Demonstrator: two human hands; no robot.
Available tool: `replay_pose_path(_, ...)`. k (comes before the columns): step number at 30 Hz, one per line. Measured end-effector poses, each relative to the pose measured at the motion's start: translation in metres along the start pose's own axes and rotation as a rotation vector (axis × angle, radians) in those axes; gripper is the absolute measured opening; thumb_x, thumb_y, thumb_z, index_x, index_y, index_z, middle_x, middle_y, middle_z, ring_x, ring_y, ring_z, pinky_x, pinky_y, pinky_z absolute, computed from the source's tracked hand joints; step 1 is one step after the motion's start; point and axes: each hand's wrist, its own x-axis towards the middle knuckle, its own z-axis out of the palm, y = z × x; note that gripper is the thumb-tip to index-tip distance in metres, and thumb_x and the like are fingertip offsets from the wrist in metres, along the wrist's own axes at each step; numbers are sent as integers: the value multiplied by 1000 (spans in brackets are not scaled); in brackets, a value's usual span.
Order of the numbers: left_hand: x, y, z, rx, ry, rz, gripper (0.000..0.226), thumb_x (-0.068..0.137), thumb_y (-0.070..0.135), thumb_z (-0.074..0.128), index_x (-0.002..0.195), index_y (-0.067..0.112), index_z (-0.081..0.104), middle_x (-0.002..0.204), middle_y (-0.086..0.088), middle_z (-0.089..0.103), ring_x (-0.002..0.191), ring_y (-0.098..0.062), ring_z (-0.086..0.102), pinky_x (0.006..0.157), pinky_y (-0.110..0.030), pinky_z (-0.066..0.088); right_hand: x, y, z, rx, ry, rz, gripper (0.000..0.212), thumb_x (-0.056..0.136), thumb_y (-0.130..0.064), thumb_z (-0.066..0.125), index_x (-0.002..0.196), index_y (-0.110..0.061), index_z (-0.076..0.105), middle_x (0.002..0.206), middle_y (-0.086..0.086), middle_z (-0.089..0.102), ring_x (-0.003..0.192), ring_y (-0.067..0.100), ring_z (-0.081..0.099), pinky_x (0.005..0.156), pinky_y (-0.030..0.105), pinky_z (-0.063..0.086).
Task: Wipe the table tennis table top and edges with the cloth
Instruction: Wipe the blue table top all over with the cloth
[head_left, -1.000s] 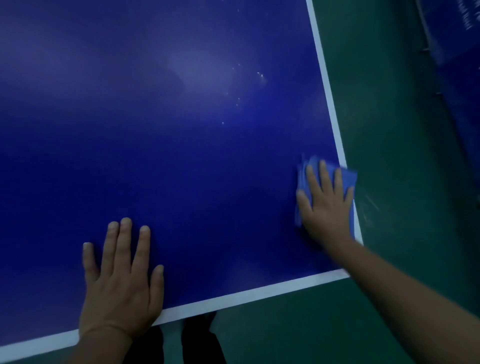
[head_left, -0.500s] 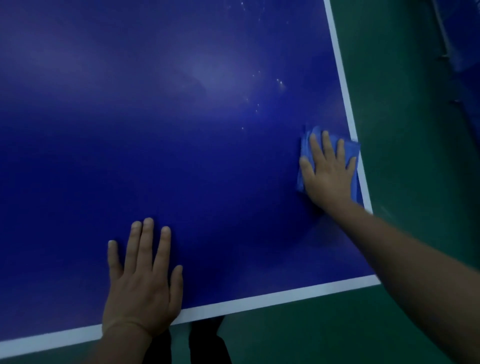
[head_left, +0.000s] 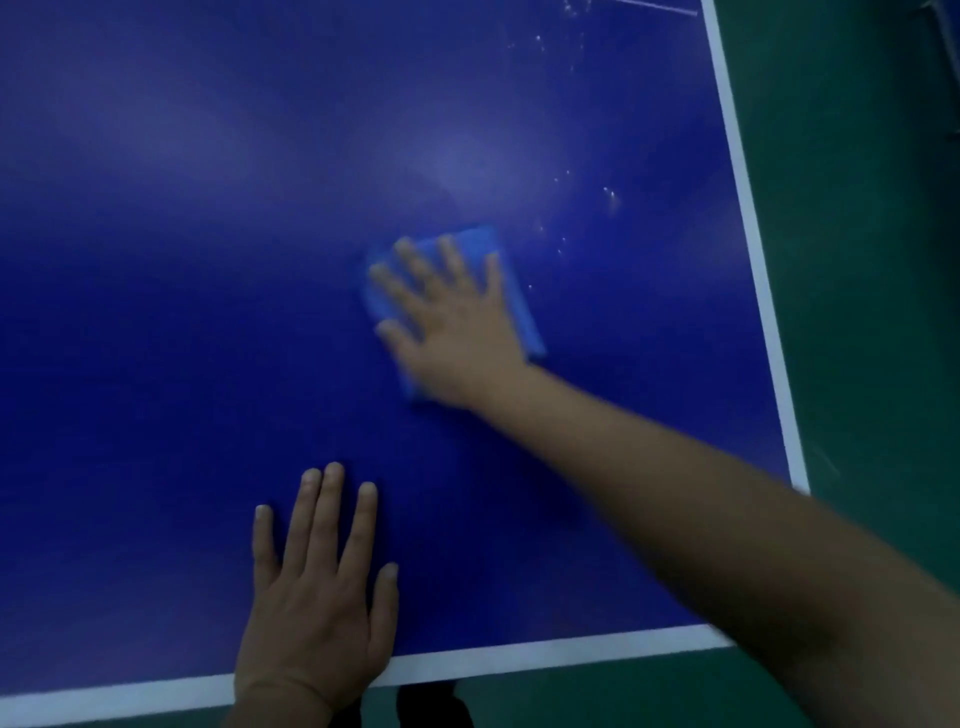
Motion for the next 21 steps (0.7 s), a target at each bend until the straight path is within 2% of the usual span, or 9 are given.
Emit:
replay_pose_path(2, -1, -1, 0, 7, 12, 1, 71, 102, 52, 11, 155, 9, 28, 165, -19, 19, 154, -33, 15, 120, -63, 8, 3, 79, -5, -24, 55, 285, 63, 100, -59, 26, 159, -41, 16, 169, -10, 9, 156, 29, 6, 119, 67, 5)
replay_pose_path(5, -1, 1, 1, 3, 28, 3, 70, 102, 52, 9, 156, 9, 25, 165, -19, 20, 154, -34, 16, 119, -64, 9, -26, 201, -27, 73, 45, 746, 62, 103, -56, 24, 161, -39, 9, 170, -8, 3, 156, 30, 0, 119, 67, 2)
replay_pose_path(8, -1, 1, 0, 4, 18, -1, 70, 102, 52, 9, 156, 10, 24, 165, -19, 19, 154, -34, 17, 119, -64, 10, -42, 233, -36, 164, 50, 960, 63, 102, -55, 20, 161, -36, 8, 170, -5, 0, 155, 31, -5, 118, 68, 0)
replay_pose_path(11, -2, 1, -1, -5, 21, 4, 70, 102, 52, 11, 157, 10, 24, 165, -19, 19, 154, -35, 17, 120, -63, 9, -25, 171, -25, 135, 92, 822, 64, 103, -56, 26, 161, -36, 10, 170, -5, 2, 155, 32, -2, 118, 69, -1)
replay_pose_path(13, -1, 1, -2, 2, 29, 13, 69, 100, 51, 21, 156, 11, 27, 165, -19, 20, 154, -34, 16, 120, -62, 8, -16, 106, -16, 67, 86, 561, 64, 102, -57, 30, 160, -37, 12, 170, -7, 3, 156, 32, 0, 118, 68, -2)
replay_pose_path(15, -1, 2, -3, -6, 18, 7, 73, 94, 49, 33, 155, 10, 32, 165, -18, 21, 154, -33, 16, 120, -62, 9, -20, 53, -10, -1, 6, 261, 63, 102, -59, 26, 160, -38, 11, 170, -8, 2, 156, 30, -3, 119, 66, -3)
replay_pose_path(17, -3, 4, -8, -60, 14, -16, 74, 90, 48, 37, 154, 10, 37, 164, -16, 25, 153, -32, 18, 121, -60, 10, -26, 55, -11, -13, -44, 97, 62, 102, -60, 23, 160, -39, 13, 169, -9, 5, 156, 29, -1, 120, 66, -1)
replay_pose_path(19, 0, 5, -17, -140, 41, -43, 71, 88, 47, 40, 150, 11, 45, 161, -14, 33, 151, -31, 25, 121, -58, 13, -26, 104, -18, -17, 2, 199, 63, 100, -60, 24, 159, -39, 16, 169, -9, 9, 156, 29, 4, 120, 66, 2)
replay_pose_path(21, 15, 3, -28, -200, 84, -69, 67, 88, 44, 39, 144, 10, 51, 155, -14, 39, 146, -32, 32, 121, -56, 17, -28, 170, -27, 3, 13, 469, 62, 102, -58, 24, 160, -39, 12, 169, -9, 4, 156, 28, 1, 120, 65, 1)
